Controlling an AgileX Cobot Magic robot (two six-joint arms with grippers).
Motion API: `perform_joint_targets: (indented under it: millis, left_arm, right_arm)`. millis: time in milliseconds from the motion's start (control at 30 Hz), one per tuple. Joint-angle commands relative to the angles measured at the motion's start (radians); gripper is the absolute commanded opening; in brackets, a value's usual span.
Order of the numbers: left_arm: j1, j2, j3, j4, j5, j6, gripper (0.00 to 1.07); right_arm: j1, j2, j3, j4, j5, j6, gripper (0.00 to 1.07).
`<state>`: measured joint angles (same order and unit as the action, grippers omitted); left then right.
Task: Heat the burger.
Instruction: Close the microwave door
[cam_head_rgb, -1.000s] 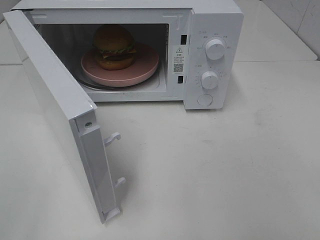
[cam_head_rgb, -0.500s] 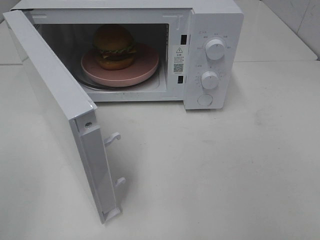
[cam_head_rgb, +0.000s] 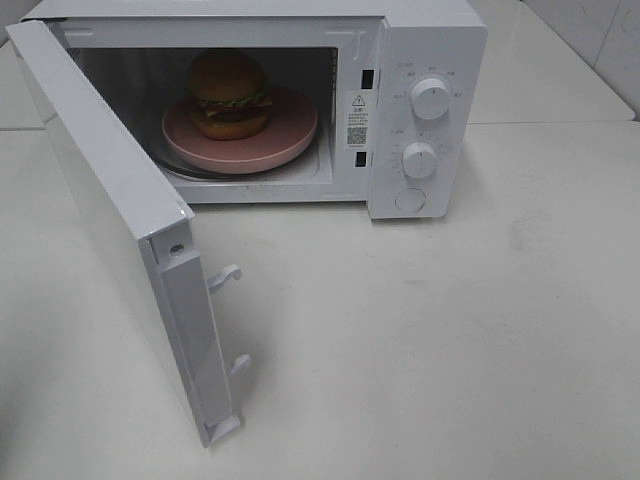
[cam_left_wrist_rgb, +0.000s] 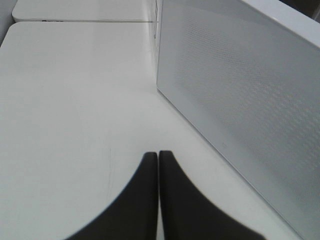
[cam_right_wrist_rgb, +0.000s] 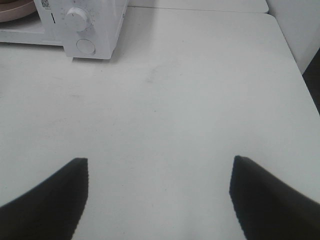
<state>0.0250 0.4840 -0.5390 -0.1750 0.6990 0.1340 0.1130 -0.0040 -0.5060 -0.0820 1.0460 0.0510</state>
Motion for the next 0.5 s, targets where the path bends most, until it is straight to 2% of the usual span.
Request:
perform_joint_targets:
  millis: [33,100,133,167,233,300,400,467,500]
  left_arm:
    - [0.0,0.041,-0.003,-0.011,-0.091,0.025,0.0]
    - [0.0,0.087,0.016,-0.019,-0.194,0.067,0.0]
    - [0.0,0.087,0.016,-0.019,-0.194,0.067,0.0]
    - [0.0,0.115,0.049,-0.036,-0.289,0.088,0.0]
    - [-0.001,0.125,0.065,-0.046,-0.337,0.09,0.0]
    - [-0.003,0.166,0.144,-0.087,-0.506,0.09,0.0]
    - [-0.003,0.175,0.165,-0.091,-0.544,0.09,0.0]
    - [-0.003,0.213,0.247,-0.088,-0.76,0.09,0.0]
    - [-0.003,0.213,0.247,-0.088,-0.76,0.09,0.0]
  right_arm:
    - [-0.005,-0.026,0.0,-0.006,-0.011,0.008,0.76]
    - [-0.005,-0.026,0.0,-0.006,-0.011,0.008,0.76]
    - [-0.005,-0.026,0.0,-0.006,-0.011,0.008,0.76]
    - [-0.005,-0.026,0.0,-0.007,-0.011,0.008,0.76]
    - [-0.005,-0.026,0.0,-0.007,-0.011,0.008,0.76]
    - [-0.005,-0.026,0.0,-0.007,-0.011,0.008,0.76]
    - [-0.005,-0.026,0.0,-0.007,-0.011,0.008,0.76]
    - [-0.005,-0.026,0.0,-0.007,-0.011,0.008,0.76]
    - [-0.005,-0.026,0.0,-0.007,-0.011,0.008,0.76]
